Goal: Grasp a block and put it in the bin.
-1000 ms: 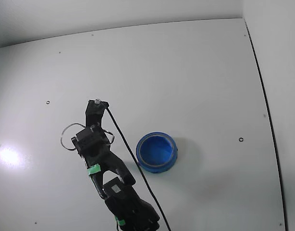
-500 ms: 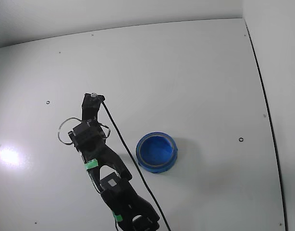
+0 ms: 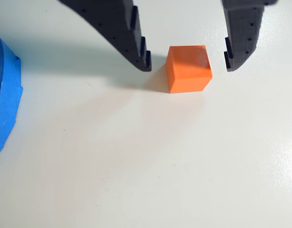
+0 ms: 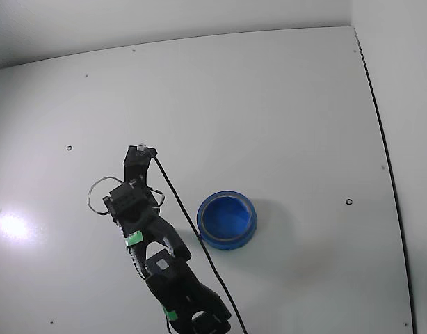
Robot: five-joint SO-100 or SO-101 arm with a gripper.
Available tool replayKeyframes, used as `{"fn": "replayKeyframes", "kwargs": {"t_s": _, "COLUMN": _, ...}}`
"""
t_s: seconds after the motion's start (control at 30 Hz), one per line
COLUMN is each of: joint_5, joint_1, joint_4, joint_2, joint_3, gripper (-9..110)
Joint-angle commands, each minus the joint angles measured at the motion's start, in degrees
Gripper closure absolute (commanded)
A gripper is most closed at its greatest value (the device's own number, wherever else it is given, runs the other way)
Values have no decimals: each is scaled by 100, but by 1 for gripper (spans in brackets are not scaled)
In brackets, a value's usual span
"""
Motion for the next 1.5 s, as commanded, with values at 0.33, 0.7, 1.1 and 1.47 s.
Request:
{"fn": "replayKeyframes", "kwargs": {"t_s": 0.33, "joint_5": -70, "joint_1": -62, "joint_4": -79, "joint_2": 105, "joint_3": -62, "gripper": 79}}
{"fn": "replayKeyframes", "kwargs": {"t_s": 0.7, "joint_5": -44, "joint_1": -62, "joint_4": -79, "joint_2": 167, "joint_3": -44, "gripper": 101}}
{"fn": "replayKeyframes", "kwargs": {"t_s": 1.1, "joint_5": 650, "joint_1": 686, "joint_4": -70, "joint_2": 2312, "joint_3": 413, "gripper": 102}}
{"fn": "replayKeyframes", "kwargs": {"t_s": 1.47, "joint_5": 738, "joint_1": 2039, "joint_4": -88, "joint_2": 5836, "joint_3": 2610, "gripper": 101}}
